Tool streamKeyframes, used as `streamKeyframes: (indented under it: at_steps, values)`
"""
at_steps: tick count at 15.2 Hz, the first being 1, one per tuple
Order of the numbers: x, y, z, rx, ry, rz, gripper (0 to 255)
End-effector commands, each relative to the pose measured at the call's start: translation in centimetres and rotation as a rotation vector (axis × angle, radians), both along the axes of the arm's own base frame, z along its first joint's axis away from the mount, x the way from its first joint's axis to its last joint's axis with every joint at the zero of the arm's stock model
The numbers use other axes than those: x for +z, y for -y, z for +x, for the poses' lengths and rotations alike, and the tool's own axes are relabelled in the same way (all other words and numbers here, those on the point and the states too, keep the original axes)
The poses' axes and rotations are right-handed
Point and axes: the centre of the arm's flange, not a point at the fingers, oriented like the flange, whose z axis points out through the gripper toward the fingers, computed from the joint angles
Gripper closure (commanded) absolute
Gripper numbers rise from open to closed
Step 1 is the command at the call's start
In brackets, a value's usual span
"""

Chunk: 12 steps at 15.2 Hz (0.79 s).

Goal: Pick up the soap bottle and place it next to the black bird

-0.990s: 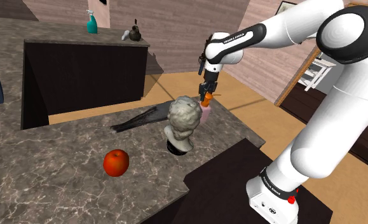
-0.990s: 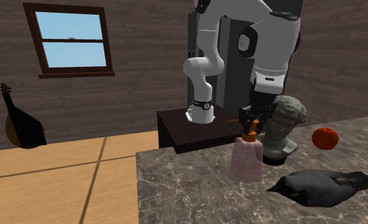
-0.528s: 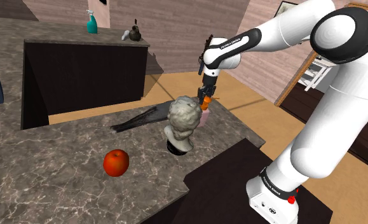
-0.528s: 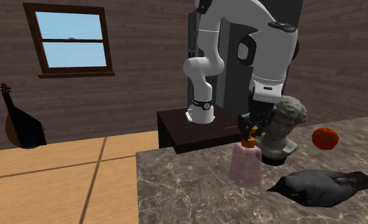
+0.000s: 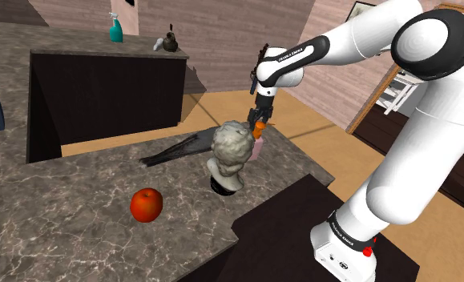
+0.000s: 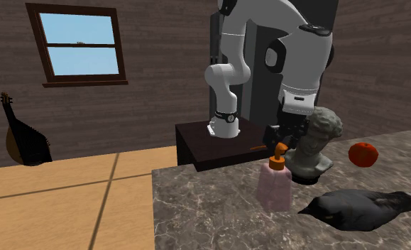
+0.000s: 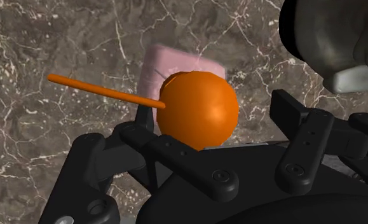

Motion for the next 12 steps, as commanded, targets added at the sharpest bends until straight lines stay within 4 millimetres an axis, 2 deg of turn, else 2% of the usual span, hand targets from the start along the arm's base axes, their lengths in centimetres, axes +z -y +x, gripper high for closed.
streamKeyframes:
  at_steps: [1, 2, 6, 12]
  values:
    - [0.0, 0.0, 0.0, 0.0, 0.0, 0.0, 0]
    - [0.0, 0.0, 0.0, 0.0, 0.0, 0.0, 0]
    - [4.9, 0.2, 0.9, 0.0, 0.0, 0.0, 0]
    - [4.9, 0.2, 0.9, 0.0, 0.0, 0.0, 0]
